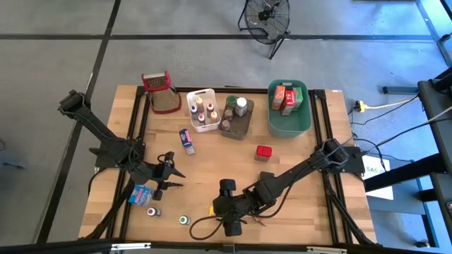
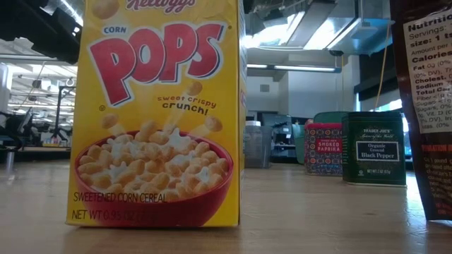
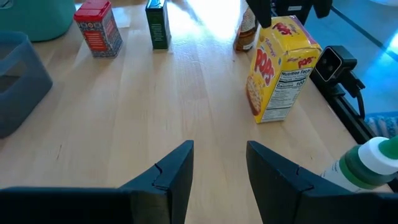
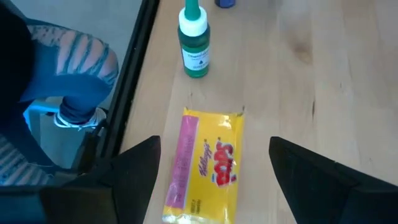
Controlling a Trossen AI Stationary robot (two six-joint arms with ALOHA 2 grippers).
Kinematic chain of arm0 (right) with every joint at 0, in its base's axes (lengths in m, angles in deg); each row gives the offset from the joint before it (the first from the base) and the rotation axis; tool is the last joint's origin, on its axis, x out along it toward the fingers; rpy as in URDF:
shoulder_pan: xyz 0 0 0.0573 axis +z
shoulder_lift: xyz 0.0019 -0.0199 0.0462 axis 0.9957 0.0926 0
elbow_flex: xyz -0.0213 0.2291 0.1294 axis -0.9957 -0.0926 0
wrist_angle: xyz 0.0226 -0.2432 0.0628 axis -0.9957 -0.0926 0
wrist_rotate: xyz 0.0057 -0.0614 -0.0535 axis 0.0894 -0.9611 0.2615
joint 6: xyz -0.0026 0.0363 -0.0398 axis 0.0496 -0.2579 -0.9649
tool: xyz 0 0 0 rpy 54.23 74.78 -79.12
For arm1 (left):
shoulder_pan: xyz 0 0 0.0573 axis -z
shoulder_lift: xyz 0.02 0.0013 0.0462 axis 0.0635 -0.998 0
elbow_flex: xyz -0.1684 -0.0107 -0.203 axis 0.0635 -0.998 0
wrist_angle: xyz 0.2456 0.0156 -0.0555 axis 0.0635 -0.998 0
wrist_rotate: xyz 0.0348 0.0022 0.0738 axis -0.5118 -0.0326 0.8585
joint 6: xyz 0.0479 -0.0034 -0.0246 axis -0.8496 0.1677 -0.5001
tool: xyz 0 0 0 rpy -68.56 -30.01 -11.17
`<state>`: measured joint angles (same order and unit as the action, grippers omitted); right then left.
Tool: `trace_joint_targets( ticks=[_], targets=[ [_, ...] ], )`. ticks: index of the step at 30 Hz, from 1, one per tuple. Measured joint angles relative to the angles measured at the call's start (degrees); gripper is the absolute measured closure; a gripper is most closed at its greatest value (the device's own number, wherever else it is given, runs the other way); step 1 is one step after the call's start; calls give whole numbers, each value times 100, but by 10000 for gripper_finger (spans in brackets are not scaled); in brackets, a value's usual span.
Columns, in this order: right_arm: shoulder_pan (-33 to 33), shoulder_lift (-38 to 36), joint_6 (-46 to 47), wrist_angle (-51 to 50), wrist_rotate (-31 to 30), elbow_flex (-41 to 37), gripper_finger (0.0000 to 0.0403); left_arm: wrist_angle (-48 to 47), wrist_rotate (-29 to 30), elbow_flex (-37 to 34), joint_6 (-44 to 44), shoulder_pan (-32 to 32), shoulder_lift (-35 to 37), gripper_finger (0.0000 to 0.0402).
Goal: Pick & Place Kitchen Items
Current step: Put the yellow cereal box into the green bin
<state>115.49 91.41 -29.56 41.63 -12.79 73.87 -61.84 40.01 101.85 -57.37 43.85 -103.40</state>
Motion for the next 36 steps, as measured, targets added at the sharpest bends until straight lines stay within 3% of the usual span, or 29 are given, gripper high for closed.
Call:
trace_joint_targets(
  ticks=[12,25,30,36],
  targets=[
    [1,472,87,55,107,3,100,2,12,0,0,0,1,258],
    [-81,497,134,127,228,-1,102,7,15,0,11,0,-1,258],
    [-120,497,129,125,433,-1,125,7,15,0,4,0,-1,258],
    [-118,497,104,45,451,-1,184,5,16,0,-330,-13,-1,258]
  ],
)
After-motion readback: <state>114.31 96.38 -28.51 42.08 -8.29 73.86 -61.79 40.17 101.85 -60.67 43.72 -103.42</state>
